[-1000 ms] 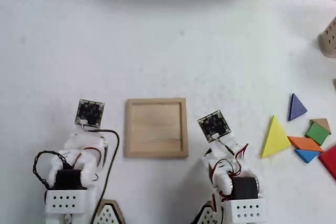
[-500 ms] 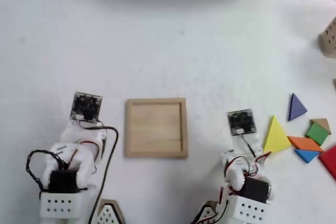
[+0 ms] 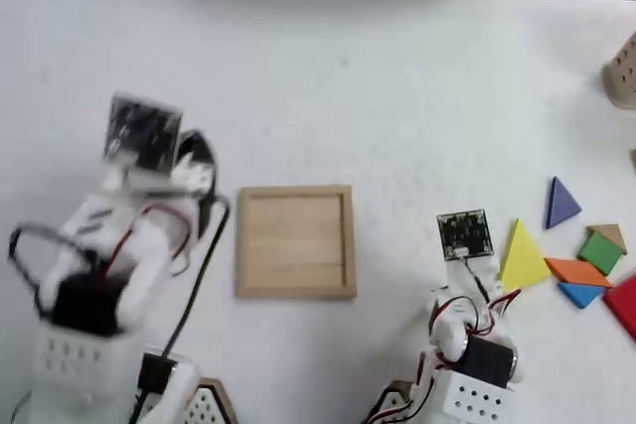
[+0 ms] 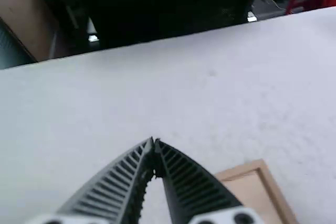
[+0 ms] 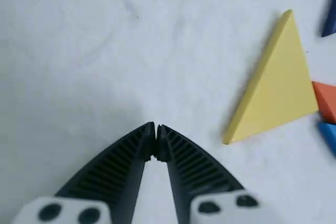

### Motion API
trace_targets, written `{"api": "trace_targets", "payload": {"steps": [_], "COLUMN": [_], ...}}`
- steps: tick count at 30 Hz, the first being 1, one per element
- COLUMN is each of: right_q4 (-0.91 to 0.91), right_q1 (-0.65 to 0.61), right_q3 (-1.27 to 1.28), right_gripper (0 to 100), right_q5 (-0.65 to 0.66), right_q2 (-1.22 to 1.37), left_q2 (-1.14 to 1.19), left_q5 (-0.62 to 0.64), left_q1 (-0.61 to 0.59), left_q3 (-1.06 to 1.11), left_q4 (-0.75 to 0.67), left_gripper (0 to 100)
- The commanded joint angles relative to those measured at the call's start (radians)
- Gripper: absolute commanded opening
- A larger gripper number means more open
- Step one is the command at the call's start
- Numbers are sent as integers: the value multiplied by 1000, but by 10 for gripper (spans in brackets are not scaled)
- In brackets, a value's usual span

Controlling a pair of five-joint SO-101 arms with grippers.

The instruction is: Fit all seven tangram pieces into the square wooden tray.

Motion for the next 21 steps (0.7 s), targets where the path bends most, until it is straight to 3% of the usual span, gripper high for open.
{"api": "trace_targets", "payload": {"steps": [1,4,9,15,21], "right_q4": [7,7,7,7,-25], "right_q1": [8,12,8,15,8], "right_q3": [-48,-48,-48,-48,-54], "right_gripper": [18,18,18,18,18], "right_q5": [14,15,17,20,20], "right_q2": [-5,-5,-5,-5,-5], "left_q2": [400,527,664,808,817], "left_q5": [164,236,247,239,242], "left_q1": [174,278,395,444,381], "left_q3": [-285,-350,-292,-43,-12], "left_q4": [20,12,-69,-377,-431], "left_gripper": [24,24,24,31,273]}}
